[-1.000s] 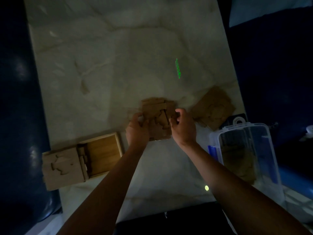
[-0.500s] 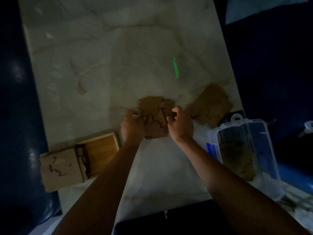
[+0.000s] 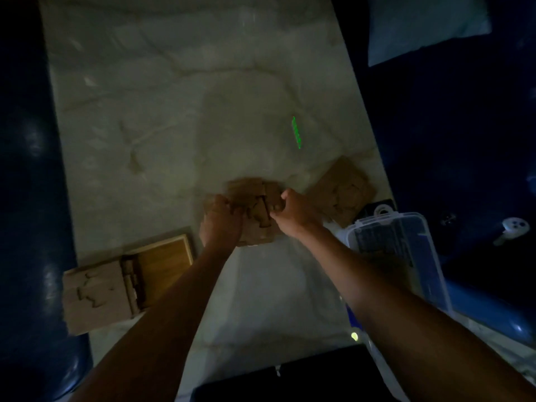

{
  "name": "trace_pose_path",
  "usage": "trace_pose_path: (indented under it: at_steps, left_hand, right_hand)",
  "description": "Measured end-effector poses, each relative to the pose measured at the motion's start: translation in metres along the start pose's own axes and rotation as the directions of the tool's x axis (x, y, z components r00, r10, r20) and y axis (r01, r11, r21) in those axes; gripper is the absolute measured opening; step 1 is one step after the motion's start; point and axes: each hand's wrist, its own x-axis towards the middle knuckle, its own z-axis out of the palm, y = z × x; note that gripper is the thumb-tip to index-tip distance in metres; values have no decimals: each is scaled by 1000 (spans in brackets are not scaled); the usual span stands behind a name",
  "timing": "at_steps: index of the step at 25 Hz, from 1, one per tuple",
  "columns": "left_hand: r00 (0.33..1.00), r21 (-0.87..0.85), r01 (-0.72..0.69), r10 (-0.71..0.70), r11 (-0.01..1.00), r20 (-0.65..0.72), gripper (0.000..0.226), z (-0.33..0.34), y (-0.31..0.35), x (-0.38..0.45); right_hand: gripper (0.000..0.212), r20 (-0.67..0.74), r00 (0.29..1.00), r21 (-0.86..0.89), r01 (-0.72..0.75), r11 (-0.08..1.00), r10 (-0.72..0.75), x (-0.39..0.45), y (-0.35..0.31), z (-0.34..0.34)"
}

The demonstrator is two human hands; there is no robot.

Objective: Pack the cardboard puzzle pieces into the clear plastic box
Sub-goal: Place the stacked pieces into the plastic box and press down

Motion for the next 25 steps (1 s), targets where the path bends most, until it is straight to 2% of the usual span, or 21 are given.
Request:
trace_pose_path:
  at_steps: [2,4,6,9,12,15,19,21,23,25]
  left_hand:
    - [1000,-27,-29,29,999,-4,26,3,10,-6]
    - [995,-79,-98,99,992,13,8,10,25,-15]
    - [978,-101,-202,206,974,35,7,21,44,-25]
    - [937,-74,-331,337,941,92,22,43,70,-32]
    - [933,-42,-301,304,953,191,46,60,93,-22]
    - [925,-29,-290,287,957,248,54,69,114,-9]
    - [924,-103,-255,273,962,268,51,78,132,-8]
    - [927,-127,-245,271,961,261,46,83,137,-10]
    - [931,-129,-241,266,962,248,43,87,139,-12]
    - [933,-131,-240,266,962,242,37,89,136,-12]
  right_hand:
    - [38,0,998,-4,70,998,-70,6,11,-25]
    - [34,-97,992,-38,78,996,-81,13,26,-58]
    - [27,-173,985,-59,9,998,-19,20,47,-91]
    - [29,-133,983,13,-125,992,125,27,80,-119]
    - [46,-91,964,190,-229,955,249,26,103,-128]
    - [56,-74,917,361,-342,867,393,28,113,-133]
    - [20,39,855,561,-447,697,517,34,105,-139]
    - [24,112,830,635,-483,603,547,36,101,-139]
    - [37,150,815,655,-505,562,559,38,99,-136]
    - [39,154,817,691,-491,530,556,38,100,-133]
